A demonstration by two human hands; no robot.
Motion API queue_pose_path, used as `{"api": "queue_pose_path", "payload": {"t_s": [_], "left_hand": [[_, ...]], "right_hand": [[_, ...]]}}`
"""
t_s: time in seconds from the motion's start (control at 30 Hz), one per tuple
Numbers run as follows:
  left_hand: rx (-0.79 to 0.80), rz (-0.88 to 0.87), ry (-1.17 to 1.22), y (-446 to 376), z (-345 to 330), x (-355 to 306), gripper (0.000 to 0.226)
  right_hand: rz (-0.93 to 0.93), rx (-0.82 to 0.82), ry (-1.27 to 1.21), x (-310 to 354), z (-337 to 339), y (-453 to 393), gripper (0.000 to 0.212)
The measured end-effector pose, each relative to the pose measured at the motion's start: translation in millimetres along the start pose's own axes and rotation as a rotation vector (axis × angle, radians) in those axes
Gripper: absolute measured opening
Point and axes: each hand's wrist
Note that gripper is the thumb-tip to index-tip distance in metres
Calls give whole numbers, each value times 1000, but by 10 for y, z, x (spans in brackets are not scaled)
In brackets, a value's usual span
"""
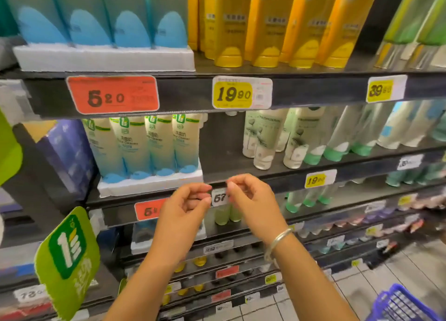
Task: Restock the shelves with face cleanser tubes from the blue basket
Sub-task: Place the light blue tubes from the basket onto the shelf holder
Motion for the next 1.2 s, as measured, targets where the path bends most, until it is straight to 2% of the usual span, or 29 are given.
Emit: {"api": "queue_pose_path", "payload": {"t_s": [0.1,0.23,0.5,0.73,0.9,1.07,1.2], "left_hand": [[127,83,8,75,-2,181,19],[296,325,84,240,-189,501,23],[598,645,66,764,-1058,1004,16],[753,818,-2,1179,-1979,1289,12],[806,936,-31,1590,-3044,1244,13],[959,937,-66,1916,-4089,1099,11],[1030,959,-156,2123,-4751,1248,11]], "right_hand": [[-166,-20,-44,-217,88,222,11],[-469,-103,-159,-692,258,638,10],[-910,-447,-438,-1533,995,1723,21],[-1143,-654,-598,-2326,1735,2455,11],[-1230,-840,-752,-2912,2461,2931,9],[-1310,-905,-842,-3401,3269,3248,8],[-1381,-1012,-953,-3776,3686,3569,8]]}}
Point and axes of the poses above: each hand's wrist, its own y-axis away from the middle knuckle, its own z-axis out of the back of the hand, x = y × z, and after that the axes turned 8 degrees about -z, right-handed
